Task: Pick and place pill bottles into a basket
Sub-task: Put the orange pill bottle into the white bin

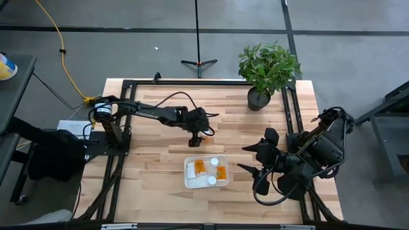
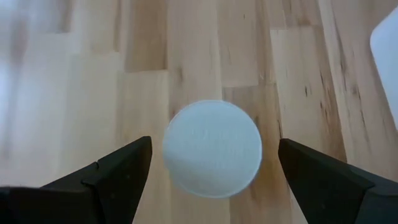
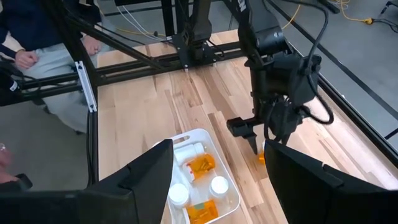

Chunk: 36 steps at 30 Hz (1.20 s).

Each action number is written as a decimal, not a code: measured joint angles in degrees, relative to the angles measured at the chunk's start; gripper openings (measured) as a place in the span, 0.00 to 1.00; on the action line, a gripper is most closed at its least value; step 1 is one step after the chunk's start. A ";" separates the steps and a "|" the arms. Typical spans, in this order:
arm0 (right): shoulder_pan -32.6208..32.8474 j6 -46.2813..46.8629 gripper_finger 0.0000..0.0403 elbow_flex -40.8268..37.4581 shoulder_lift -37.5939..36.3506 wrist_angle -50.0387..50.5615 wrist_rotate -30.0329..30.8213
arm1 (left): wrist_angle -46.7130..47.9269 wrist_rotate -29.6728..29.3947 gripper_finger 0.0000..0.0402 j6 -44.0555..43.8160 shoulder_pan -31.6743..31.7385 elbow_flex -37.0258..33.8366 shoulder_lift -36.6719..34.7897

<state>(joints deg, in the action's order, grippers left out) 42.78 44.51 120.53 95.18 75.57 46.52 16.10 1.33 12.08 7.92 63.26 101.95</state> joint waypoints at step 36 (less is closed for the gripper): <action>-0.01 0.48 0.60 0.00 0.00 0.02 -0.86 | -1.63 2.83 0.59 -2.09 -0.04 0.43 2.30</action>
<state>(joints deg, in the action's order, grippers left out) 42.77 44.99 120.53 95.18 75.59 45.66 14.47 4.16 10.00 7.88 63.70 104.25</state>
